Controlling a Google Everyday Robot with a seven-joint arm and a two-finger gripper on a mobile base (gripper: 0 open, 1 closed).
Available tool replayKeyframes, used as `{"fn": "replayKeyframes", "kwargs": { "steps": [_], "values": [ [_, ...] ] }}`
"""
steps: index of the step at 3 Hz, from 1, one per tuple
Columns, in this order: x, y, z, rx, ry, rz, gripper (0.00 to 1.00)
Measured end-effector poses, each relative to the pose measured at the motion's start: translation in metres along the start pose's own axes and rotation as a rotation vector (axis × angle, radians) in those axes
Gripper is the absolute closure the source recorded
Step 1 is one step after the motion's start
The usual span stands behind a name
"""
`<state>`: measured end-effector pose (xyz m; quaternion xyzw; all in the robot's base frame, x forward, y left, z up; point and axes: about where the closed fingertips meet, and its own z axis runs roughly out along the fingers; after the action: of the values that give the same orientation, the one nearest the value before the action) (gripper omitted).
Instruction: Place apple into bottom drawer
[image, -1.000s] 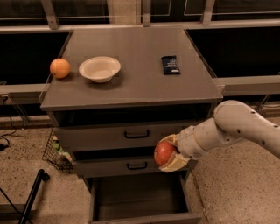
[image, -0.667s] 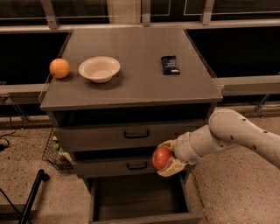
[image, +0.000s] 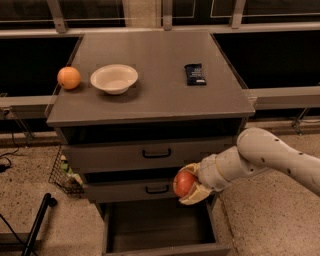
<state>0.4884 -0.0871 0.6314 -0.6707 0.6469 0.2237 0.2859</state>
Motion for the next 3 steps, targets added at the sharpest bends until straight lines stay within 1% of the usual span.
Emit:
{"fn": "replayKeyframes", "kwargs": {
  "steps": [1,2,3],
  "values": [
    [0.018,0.012,0.024,-0.010,-0.025,0.003,1.00],
    [0.051,0.027,0.070,-0.001,-0.050,-0.038,1.00],
    [0.073,0.033,0.109,0.006,-0.058,-0.076,1.00]
  ]
}}
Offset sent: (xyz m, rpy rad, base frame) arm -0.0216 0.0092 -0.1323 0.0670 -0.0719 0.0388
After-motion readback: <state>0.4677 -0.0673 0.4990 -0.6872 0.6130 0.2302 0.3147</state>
